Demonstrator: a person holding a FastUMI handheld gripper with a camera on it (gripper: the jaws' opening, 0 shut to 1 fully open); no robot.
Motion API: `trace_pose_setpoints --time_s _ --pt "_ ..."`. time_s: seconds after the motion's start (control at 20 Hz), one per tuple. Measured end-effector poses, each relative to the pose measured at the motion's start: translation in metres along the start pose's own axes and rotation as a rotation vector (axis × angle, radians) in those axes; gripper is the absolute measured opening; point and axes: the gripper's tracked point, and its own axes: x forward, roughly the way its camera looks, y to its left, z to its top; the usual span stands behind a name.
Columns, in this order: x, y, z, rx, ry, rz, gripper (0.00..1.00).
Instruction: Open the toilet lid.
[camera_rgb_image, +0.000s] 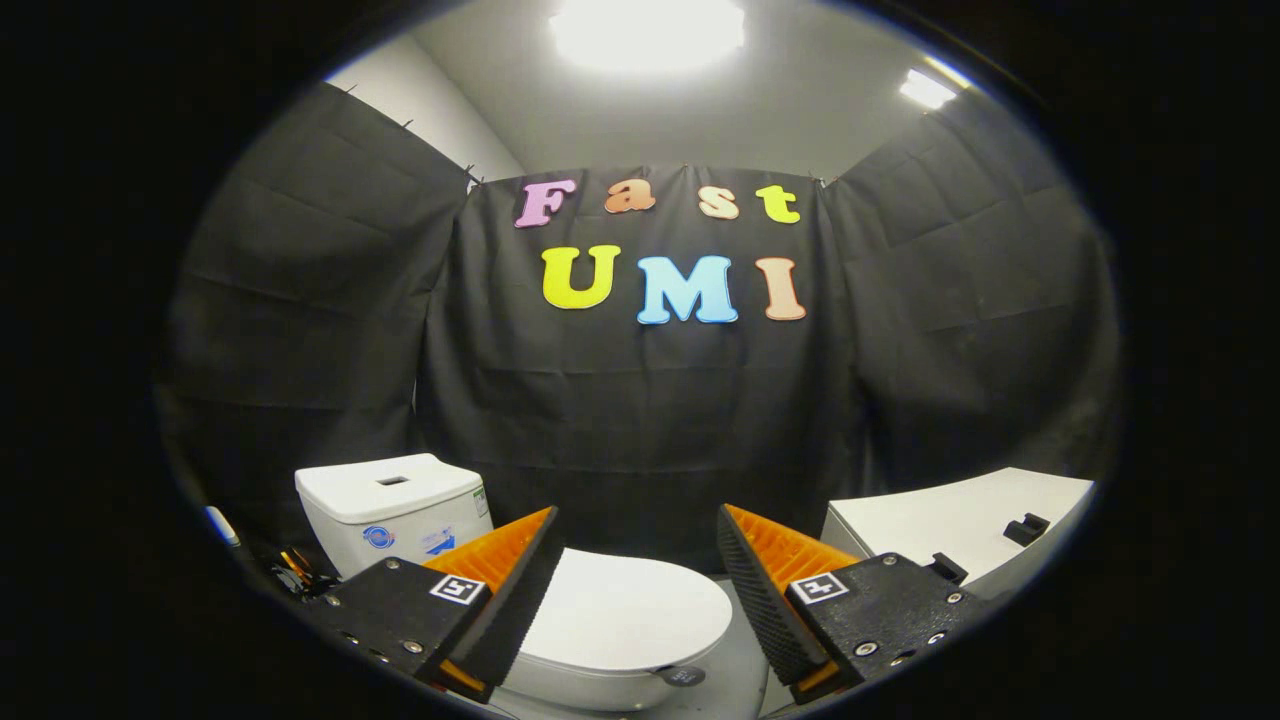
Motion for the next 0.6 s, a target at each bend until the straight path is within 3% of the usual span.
trace_pose_setpoints --time_s 0.4,0.6 --pt "0.022 -0.011 -0.038 0.19 0.058 -0.003 0.95" --pt "0.033 -0.023 -0.072 0.349 0.097 -0.02 0.95"
